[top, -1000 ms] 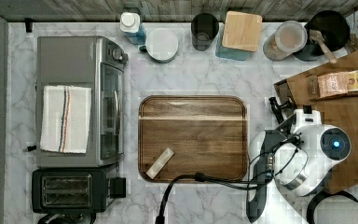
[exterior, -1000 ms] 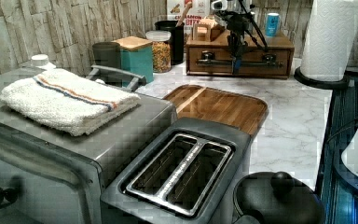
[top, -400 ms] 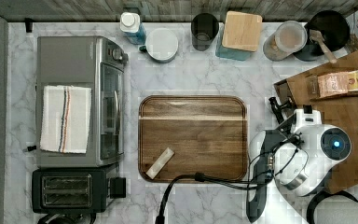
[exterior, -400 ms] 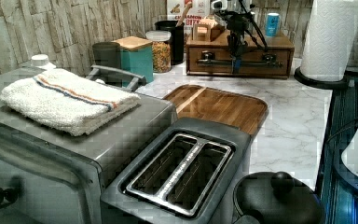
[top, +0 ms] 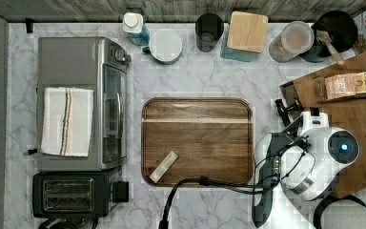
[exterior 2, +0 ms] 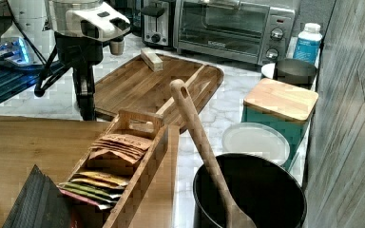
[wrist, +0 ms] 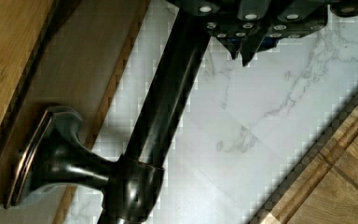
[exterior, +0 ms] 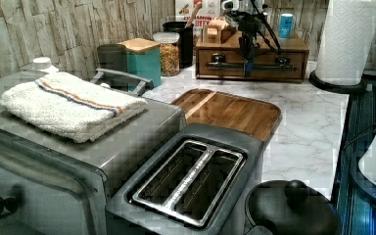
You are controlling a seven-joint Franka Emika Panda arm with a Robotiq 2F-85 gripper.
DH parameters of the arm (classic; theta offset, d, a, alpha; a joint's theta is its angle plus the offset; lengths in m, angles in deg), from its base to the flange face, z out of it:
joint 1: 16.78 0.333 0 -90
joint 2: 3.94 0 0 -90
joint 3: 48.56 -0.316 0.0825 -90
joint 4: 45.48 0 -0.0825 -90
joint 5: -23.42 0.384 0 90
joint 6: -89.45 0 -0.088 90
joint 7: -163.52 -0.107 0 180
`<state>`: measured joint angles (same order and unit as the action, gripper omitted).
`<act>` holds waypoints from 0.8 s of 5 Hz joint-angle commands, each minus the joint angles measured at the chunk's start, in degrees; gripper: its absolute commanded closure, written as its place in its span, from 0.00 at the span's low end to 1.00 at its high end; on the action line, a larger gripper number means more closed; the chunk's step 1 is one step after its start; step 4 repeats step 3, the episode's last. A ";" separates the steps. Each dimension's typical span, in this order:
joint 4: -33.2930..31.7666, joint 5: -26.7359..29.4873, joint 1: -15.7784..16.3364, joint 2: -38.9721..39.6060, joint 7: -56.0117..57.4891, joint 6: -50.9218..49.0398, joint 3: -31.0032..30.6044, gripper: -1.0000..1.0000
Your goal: Close the drawer.
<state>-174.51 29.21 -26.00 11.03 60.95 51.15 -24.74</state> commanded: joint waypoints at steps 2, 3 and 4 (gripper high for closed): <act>14.87 1.19 -0.61 -1.56 0.92 4.84 5.13 1.00; 14.84 0.25 -2.61 -1.81 0.35 4.88 3.04 1.00; 14.84 0.25 -2.61 -1.81 0.35 4.88 3.04 1.00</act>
